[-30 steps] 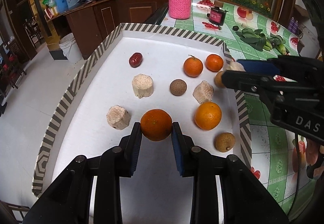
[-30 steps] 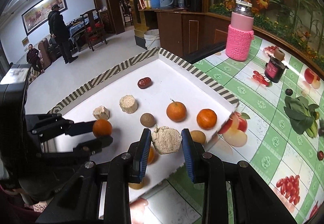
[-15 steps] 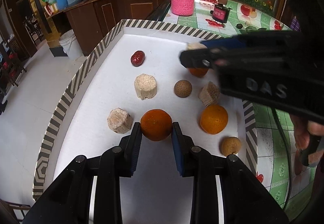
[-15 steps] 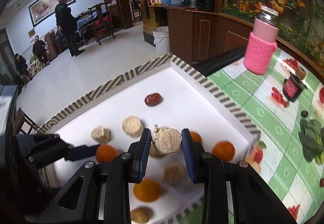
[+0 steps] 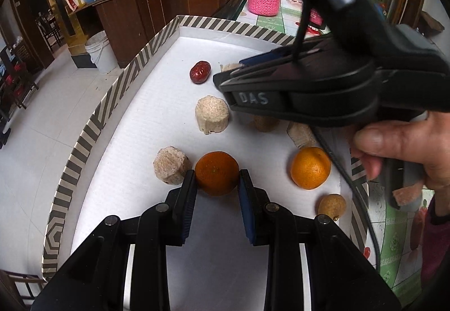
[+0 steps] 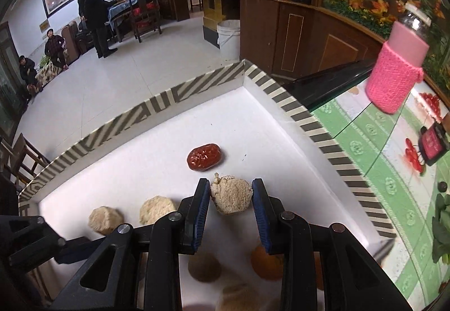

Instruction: Organize fruits

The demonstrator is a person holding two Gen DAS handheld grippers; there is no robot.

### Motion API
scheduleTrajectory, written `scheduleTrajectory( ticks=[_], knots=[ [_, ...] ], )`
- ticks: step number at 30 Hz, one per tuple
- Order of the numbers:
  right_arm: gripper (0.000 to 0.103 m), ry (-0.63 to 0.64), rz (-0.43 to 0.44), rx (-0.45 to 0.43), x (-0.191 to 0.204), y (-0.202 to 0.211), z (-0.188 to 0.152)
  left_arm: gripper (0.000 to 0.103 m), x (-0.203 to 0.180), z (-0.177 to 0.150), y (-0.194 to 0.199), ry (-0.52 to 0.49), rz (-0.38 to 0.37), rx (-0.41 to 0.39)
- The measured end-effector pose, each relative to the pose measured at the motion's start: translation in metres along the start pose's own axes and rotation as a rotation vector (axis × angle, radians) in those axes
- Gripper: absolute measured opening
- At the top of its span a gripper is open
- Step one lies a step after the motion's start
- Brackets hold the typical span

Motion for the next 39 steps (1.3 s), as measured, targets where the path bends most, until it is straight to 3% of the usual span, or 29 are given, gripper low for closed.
scheduleTrajectory(
  ticks=[6, 7, 9, 11, 14, 21, 29, 39],
  knots=[
    [0.038, -0.009, -0.002, -0.017, -0.003, 0.005, 0.0, 0.031, -0.002, 0.0, -0.001, -0.004, 0.017, -0.001],
    [0.04, -0.011, -0.008, -0.021, -0.004, 0.007, -0.001, 0.036, -0.002, -0.001, -0.001, -0.002, 0.02, -0.001],
    [0.041, -0.03, -0.003, -0.038, -0.008, 0.018, -0.004, 0.06, 0.0, -0.001, 0.0, 0.01, 0.022, 0.0],
    [0.045, -0.057, 0.006, -0.068, -0.013, 0.034, -0.013, 0.065, 0.0, -0.001, 0.004, 0.015, 0.02, -0.025],
    [0.06, -0.094, -0.02, -0.125, -0.021, 0.061, -0.031, 0.077, 0.0, -0.004, 0.013, 0.011, 0.082, -0.084],
    [0.08, -0.184, -0.072, -0.24, -0.028, 0.113, -0.087, 0.077, -0.001, -0.009, 0.036, 0.035, 0.104, -0.178],
    [0.082, -0.277, -0.083, -0.262, -0.031, 0.133, -0.15, 0.082, -0.014, -0.018, 0.057, 0.052, 0.102, -0.256],
    [0.083, -0.325, -0.053, -0.266, -0.026, 0.138, -0.182, 0.082, -0.026, -0.03, 0.074, 0.063, 0.091, -0.287]
  ],
)
Point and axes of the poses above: each gripper's, at about its wrist camera, not at the fingertips, and y roughly against the way its jaws point, x to its left, z to its top, the point moved 5 cm from there along -y, roughly the way its jaws point, and after that the axes turned 13 degrees about x, right-handed, at the moved point
